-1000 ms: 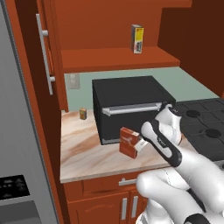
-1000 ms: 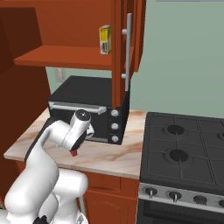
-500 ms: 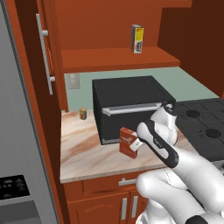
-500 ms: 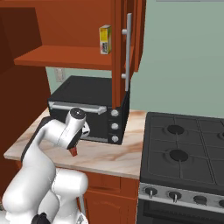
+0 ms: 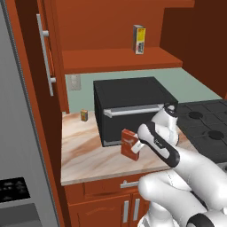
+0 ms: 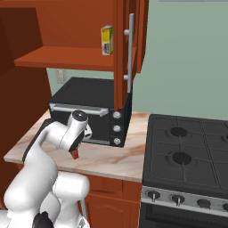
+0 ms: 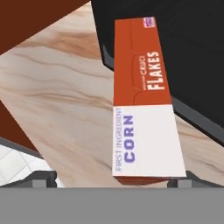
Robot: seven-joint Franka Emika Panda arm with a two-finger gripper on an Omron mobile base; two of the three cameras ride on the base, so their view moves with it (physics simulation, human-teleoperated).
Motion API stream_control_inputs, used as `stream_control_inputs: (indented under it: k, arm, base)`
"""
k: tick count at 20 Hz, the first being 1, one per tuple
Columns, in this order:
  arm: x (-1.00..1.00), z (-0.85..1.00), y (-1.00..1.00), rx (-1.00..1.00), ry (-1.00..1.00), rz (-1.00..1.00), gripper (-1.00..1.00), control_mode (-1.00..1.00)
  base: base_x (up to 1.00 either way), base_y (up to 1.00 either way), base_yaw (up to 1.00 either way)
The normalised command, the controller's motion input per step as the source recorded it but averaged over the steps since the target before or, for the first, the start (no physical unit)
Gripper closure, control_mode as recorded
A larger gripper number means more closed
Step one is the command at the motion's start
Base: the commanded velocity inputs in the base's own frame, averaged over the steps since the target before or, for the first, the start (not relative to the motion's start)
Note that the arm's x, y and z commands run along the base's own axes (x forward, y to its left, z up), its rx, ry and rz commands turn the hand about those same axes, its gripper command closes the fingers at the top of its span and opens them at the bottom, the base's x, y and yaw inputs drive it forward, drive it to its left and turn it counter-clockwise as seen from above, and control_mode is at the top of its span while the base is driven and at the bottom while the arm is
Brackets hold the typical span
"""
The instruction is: Pick the cereal and boxed food from the counter and place them in the cabinets closest to them.
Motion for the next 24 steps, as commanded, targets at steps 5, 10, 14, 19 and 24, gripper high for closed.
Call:
stream_control_inputs:
  k: [5, 10, 14, 19, 24]
  arm:
    - [0.1, -0.22, 0.0, 0.0, 0.0, 0.0, -1.0, -1.0]
    - [0.1, -0.23, 0.0, 0.0, -0.02, 0.0, -1.0, -1.0]
    - [0.05, -0.15, 0.08, 0.0, -0.01, 0.0, 1.0, -1.0]
    - [0.01, -0.01, 0.02, 0.0, 0.0, 0.0, 1.0, -1.0]
    - [-0.06, 0.07, 0.0, 0.0, -0.03, 0.0, 1.0, -1.0]
  base:
    - [0.0, 0.0, 0.0]
    - [0.0, 0.0, 0.0]
    - [0.0, 0.0, 0.0]
    - [0.0, 0.0, 0.0]
    - [0.0, 0.0, 0.0]
